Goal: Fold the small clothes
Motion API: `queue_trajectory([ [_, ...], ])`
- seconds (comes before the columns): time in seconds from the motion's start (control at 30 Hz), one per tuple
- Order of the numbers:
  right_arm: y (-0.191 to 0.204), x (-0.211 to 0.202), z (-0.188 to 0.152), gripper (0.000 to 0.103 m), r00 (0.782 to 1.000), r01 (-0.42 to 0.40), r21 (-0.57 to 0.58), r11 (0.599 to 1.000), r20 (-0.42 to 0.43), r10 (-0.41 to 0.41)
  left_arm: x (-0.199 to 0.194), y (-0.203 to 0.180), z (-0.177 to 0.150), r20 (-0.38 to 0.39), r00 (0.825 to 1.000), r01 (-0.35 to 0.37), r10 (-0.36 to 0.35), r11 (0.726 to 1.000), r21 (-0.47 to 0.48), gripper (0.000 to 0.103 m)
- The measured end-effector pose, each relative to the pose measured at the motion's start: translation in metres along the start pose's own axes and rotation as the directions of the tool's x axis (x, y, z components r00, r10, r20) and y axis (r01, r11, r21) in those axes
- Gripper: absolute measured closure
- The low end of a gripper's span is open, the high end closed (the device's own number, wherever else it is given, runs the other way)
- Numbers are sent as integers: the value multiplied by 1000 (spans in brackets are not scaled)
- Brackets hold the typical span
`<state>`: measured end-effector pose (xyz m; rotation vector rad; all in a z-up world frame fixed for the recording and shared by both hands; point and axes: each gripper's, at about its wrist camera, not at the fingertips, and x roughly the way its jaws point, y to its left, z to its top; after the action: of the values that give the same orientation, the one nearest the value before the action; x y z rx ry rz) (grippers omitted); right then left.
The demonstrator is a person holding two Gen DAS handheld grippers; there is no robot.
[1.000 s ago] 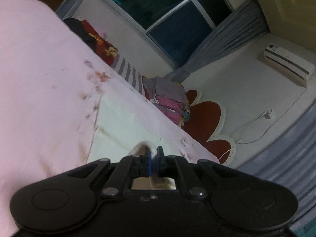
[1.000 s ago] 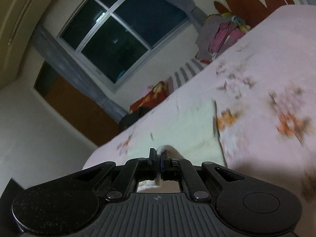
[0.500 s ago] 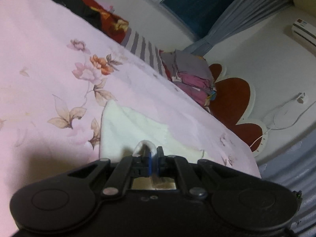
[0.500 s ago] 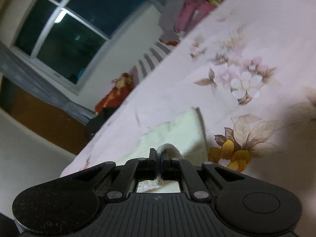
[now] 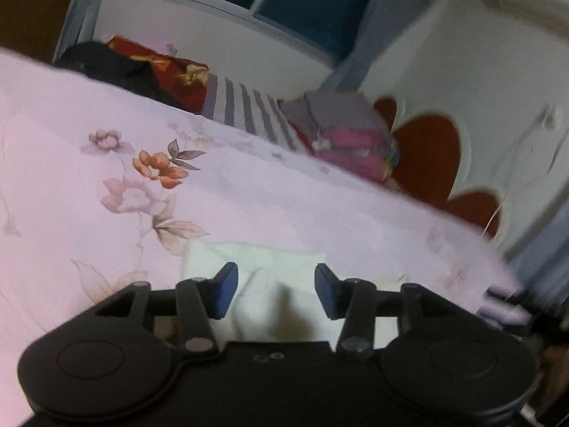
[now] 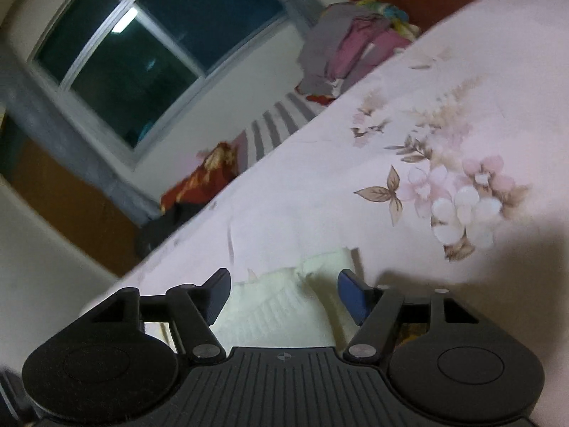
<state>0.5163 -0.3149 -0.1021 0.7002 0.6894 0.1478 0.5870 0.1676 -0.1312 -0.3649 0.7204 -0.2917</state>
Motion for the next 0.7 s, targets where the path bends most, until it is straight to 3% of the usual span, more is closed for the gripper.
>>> queue_trajectory([
  [0.07,6,5,0,53,999,21,-68,997,-31,-23,6,-2,0,-41,999,-9,11,999,52,58],
  [0.13,8,15,-3,55,996,37,-117,992,-72,-45,14,-6,-3,-89,995,-26,37,992,122,59],
  [0.27,12,40,-11,69,980,89,-223,971,-154,-125,33,-10,-10,-148,986,-50,82,976,211,68],
  [0.3,13,45,-14,74,973,107,-259,960,-169,-155,35,-9,-11,-151,984,-62,96,974,217,75],
  [0.4,15,48,-21,100,970,113,-322,940,-167,-174,34,-4,-12,-143,987,-47,73,983,177,99],
  [0.57,24,36,-27,102,980,120,-408,905,-99,-175,20,-2,-8,-60,998,-18,27,990,141,101],
  [0.7,31,21,-21,102,990,121,-403,907,-19,-141,15,-5,2,-15,1000,4,-2,991,132,101],
])
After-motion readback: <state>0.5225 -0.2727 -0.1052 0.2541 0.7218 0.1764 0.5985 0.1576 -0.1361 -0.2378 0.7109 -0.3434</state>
